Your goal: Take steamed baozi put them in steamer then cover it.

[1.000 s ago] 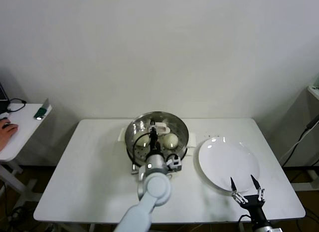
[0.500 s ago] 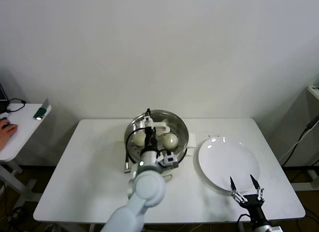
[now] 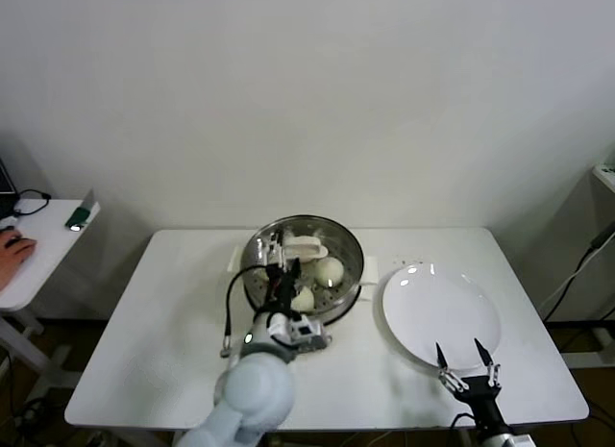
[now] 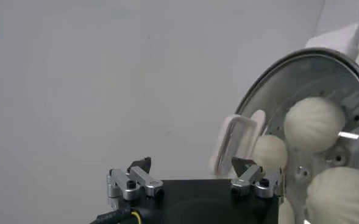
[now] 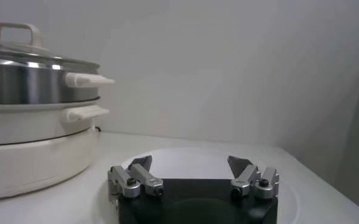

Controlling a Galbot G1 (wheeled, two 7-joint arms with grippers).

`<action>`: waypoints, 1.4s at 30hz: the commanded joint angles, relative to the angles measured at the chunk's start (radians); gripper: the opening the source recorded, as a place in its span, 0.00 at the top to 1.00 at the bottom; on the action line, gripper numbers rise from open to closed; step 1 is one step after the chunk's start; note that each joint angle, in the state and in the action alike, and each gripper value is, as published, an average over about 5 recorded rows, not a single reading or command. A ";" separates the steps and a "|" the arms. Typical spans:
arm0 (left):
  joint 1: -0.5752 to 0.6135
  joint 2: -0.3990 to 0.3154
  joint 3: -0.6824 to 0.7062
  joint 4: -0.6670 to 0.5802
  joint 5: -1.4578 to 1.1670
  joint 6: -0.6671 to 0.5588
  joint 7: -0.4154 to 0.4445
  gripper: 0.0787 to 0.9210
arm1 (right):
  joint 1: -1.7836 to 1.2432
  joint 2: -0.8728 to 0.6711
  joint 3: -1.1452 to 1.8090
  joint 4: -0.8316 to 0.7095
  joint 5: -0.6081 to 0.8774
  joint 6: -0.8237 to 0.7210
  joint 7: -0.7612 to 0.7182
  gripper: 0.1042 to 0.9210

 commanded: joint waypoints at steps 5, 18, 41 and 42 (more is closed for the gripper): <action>0.217 0.071 -0.275 -0.176 -0.585 -0.166 -0.248 0.12 | 0.005 -0.001 -0.001 0.028 -0.002 -0.012 0.037 0.12; 0.402 0.047 -0.743 -0.065 -1.427 -0.562 -0.331 0.12 | 0.005 0.010 -0.004 0.044 0.000 -0.010 0.038 0.12; 0.559 0.033 -0.657 0.232 -1.476 -0.901 -0.249 0.12 | -0.002 0.018 0.003 0.035 0.022 0.001 0.025 0.12; 0.562 0.030 -0.653 0.230 -1.475 -0.903 -0.248 0.12 | -0.003 0.017 0.003 0.036 0.025 0.001 0.022 0.12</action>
